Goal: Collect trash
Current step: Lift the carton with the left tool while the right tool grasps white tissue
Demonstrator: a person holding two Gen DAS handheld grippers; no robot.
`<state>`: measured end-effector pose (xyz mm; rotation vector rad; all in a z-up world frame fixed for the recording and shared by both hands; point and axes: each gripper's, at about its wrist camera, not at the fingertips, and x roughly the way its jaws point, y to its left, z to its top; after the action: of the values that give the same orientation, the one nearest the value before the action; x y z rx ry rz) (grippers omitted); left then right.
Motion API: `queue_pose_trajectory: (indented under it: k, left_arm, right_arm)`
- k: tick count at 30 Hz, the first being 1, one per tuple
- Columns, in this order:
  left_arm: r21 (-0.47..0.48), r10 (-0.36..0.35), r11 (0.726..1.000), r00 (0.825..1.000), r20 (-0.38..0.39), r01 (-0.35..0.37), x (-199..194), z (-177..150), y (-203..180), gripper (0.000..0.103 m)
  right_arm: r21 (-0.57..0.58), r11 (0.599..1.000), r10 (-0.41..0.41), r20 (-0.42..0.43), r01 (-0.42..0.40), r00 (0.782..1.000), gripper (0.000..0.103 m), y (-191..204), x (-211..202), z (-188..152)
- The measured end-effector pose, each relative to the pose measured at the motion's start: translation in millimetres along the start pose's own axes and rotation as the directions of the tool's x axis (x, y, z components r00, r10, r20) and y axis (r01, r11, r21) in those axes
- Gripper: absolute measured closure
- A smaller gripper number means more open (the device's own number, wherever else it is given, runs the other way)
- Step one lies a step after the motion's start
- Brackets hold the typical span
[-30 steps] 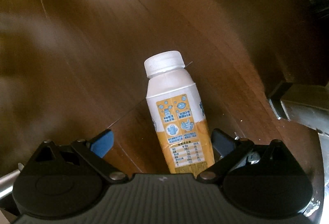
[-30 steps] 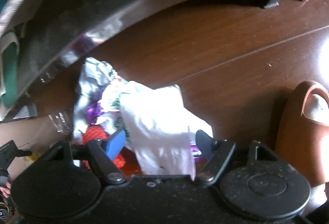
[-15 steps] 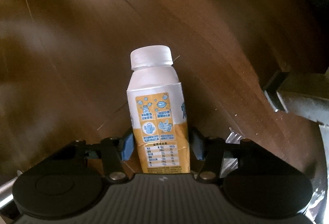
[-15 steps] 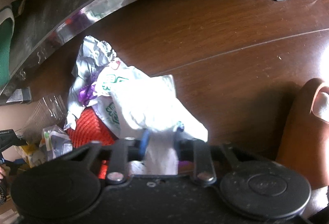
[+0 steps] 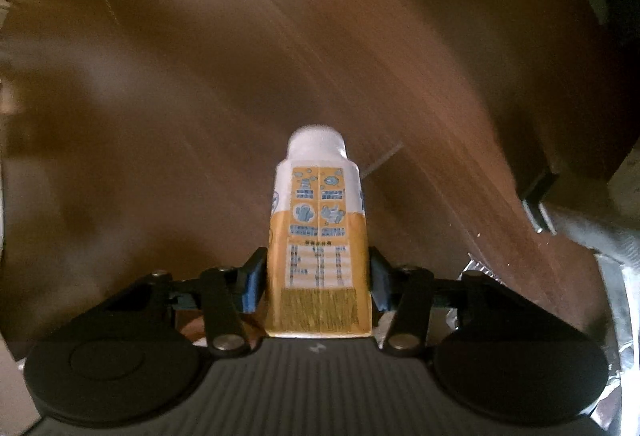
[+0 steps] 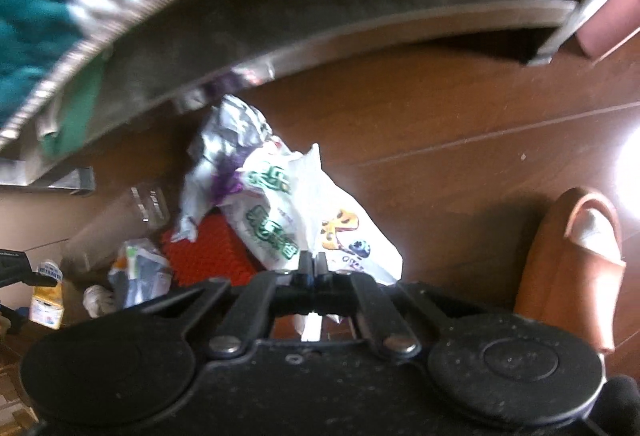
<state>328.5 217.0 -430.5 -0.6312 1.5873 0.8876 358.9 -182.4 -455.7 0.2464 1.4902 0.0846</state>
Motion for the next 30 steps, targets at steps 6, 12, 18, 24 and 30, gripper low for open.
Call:
queue_pose_trajectory:
  k: [6,12,18,24,30]
  left_arm:
    - [-0.001,-0.012,1.000,0.998,0.054,0.012,-58.9,-8.2,33.2,0.053]
    - [0.001,0.009,1.000,0.992,0.126,-0.009,-125.6,-18.1,63.9,0.053]
    - [0.063,-0.055,0.997,0.968,0.246,0.041,-195.0,-43.8,92.4,0.053]
    - [0.198,-0.204,0.970,0.917,0.343,0.142,-265.8,-85.4,121.0,0.053]
    - [0.369,-0.355,0.906,0.848,0.393,0.208,-329.1,-135.7,124.7,0.053]
  right_arm:
    - [-0.050,0.999,-0.001,0.077,0.005,0.997,0.103,24.9,-56.7,-9.1]
    - [-0.096,0.995,0.040,0.149,-0.026,0.988,0.103,39.7,-122.7,-25.6]
    - [-0.146,0.988,0.087,0.231,-0.054,0.969,0.103,48.0,-189.3,-48.6]
    - [-0.226,0.970,0.155,0.316,-0.085,0.936,0.103,58.3,-258.9,-78.7]
    - [-0.345,0.936,0.221,0.401,-0.077,0.889,0.103,78.8,-330.3,-100.2]
